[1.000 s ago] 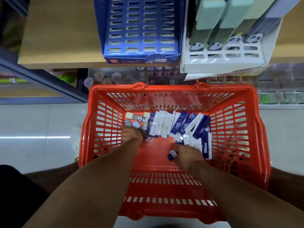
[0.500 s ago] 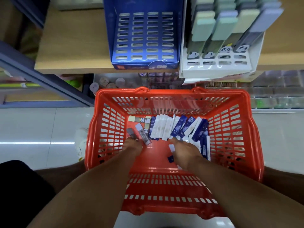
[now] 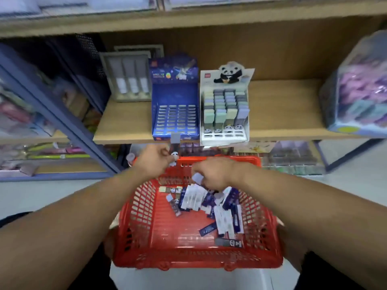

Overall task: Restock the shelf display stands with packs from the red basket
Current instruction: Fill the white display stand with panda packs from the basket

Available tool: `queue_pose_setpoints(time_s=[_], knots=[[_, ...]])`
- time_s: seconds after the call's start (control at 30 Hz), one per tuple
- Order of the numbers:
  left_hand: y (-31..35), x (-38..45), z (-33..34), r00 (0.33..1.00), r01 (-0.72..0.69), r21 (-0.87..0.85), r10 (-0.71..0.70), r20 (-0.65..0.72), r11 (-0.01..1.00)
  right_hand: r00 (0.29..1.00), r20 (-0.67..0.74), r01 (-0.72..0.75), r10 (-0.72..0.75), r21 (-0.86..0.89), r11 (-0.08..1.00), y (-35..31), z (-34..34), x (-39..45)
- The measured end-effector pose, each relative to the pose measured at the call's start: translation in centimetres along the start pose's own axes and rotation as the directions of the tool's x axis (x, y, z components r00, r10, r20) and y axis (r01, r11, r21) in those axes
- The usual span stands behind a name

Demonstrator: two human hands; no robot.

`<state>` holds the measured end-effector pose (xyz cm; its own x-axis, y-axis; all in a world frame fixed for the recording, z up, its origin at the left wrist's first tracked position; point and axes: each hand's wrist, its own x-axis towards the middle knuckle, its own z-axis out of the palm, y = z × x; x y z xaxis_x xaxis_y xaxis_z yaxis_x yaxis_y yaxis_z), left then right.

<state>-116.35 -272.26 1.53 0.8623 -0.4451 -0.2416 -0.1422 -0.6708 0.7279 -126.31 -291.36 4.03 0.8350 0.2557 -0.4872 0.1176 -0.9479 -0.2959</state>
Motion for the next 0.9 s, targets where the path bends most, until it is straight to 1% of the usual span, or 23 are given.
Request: queue_pose_setpoints(time_s=[0.1,0.17,0.23,0.3,0.37,0.43,0.53,0.6,0.67,0.7,0.9], knots=[[5.4,0.7,-2.3,0.985,-0.167,0.018,0.167,0.037,0.986,0.985,-0.169,-0.023,0.026,0.019,1.000,1.1,-5.6,-3.4],[8.3,0.4,-3.3,0.966,-0.254,0.008,0.254,0.056,0.967,0.951,-0.304,-0.039,0.051,0.046,0.998,2.3,-8.2,-5.7],[10.3,-0.4,-3.8,0.948,-0.310,-0.004,0.309,0.076,0.951,0.904,-0.418,-0.040,0.089,0.124,0.991,3.8,-9.6,-7.4],[11.1,-0.9,-3.8,0.931,-0.351,-0.045,0.353,0.094,0.935,0.840,-0.522,-0.040,0.147,0.211,0.977,5.3,-9.7,-8.1],[10.7,-1.0,-3.4,0.931,-0.347,-0.101,0.355,0.082,0.932,0.775,-0.591,-0.060,0.224,0.285,0.957,6.5,-9.1,-7.9],[9.9,-0.5,-2.6,0.944,-0.315,-0.135,0.324,0.058,0.940,0.751,-0.603,-0.094,0.269,0.306,0.947,7.2,-8.6,-7.1],[9.2,0.7,-1.7,0.943,-0.312,-0.111,0.322,0.086,0.944,0.747,-0.611,-0.109,0.262,0.276,0.955,7.7,-8.3,-5.9],[9.3,1.2,-1.5,0.928,-0.350,-0.027,0.350,0.126,0.936,0.742,-0.622,-0.100,0.248,0.262,0.960,8.1,-8.1,-5.1],[9.5,1.4,-1.5,0.911,-0.394,0.086,0.376,0.167,0.915,0.757,-0.608,-0.111,0.241,0.244,0.963,8.4,-7.9,-4.6],[9.6,1.5,-1.6,0.905,-0.409,0.109,0.387,0.178,0.906,0.760,-0.604,-0.109,0.238,0.242,0.964,8.5,-7.9,-4.5],[9.7,2.2,-2.0,0.907,-0.405,0.065,0.392,0.155,0.912,0.740,-0.647,-0.082,0.182,0.182,0.980,8.7,-7.8,-4.1]])
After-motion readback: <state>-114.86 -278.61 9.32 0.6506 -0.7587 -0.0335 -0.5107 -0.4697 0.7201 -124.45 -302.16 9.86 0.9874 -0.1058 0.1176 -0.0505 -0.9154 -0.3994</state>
